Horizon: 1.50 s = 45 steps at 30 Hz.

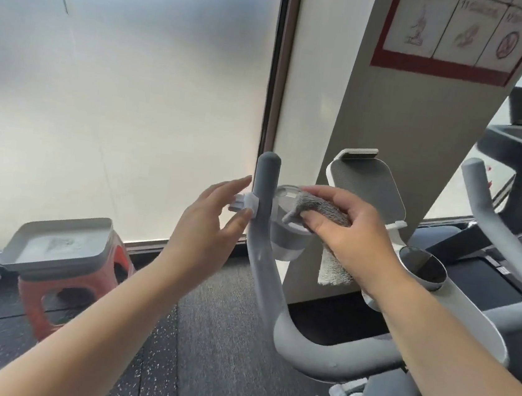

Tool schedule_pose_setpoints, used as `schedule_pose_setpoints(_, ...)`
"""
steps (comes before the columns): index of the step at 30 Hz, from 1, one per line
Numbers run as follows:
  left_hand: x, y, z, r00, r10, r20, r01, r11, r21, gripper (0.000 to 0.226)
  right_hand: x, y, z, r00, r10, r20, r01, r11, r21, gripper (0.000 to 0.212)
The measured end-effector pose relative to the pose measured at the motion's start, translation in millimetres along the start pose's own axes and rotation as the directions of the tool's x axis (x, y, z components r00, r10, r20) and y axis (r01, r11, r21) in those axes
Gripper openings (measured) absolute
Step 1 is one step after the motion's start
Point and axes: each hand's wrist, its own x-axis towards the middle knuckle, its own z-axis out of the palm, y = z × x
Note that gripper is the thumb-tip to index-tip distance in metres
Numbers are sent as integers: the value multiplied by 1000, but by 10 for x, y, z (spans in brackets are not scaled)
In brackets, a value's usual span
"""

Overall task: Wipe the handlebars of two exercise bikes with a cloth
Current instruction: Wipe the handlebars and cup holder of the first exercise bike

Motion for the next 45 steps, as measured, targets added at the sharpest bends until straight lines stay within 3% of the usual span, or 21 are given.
schedule_pose_setpoints(5, 296, 12, -67, 997, -15, 70, 20, 998, -67, 45, 319, -51, 65, 999, -33, -9, 33, 999, 19, 20)
schedule_pose_setpoints(13, 495, -222, -136, 981, 33, 191, -8, 991, -132, 64, 757, -56, 270, 966, -149, -210, 141, 989, -51, 28)
schedule_pose_setpoints(19, 633, -418, -152, 939, -15, 345, 81, 981, -178, 67, 800, 5, 404, 985, -169, -38, 161, 974, -158, 34)
schedule_pose_setpoints(26, 680, -382, -150, 917, 55, 395, 1, 990, -140, 59, 528, 86, 315, 988, -145, -46, 125, 949, -290, 30)
schedule_pose_setpoints(29, 690, -358, -171, 915, 71, 397, -18, 990, -136, 54, 544, 5, 293, 979, -109, -170, 68, 971, -231, 38)
schedule_pose_setpoints(31, 704, -337, -182, 909, 74, 409, -19, 990, -137, 53, 669, -90, 329, 959, -168, -228, 115, 966, -230, 33)
schedule_pose_setpoints(36, 713, -307, -184, 909, 82, 410, -25, 990, -141, 50, 697, -25, 524, 921, -361, -149, 280, 877, -391, 24)
schedule_pose_setpoints(39, 713, -297, -185, 906, 91, 413, -26, 987, -162, 50, 528, 101, 530, 924, -356, -137, 275, 870, -409, 28)
schedule_pose_setpoints(45, 709, -292, -209, 902, 123, 414, -67, 987, -146, 48, 262, 140, 430, 967, -251, 31, 243, 888, -390, 28)
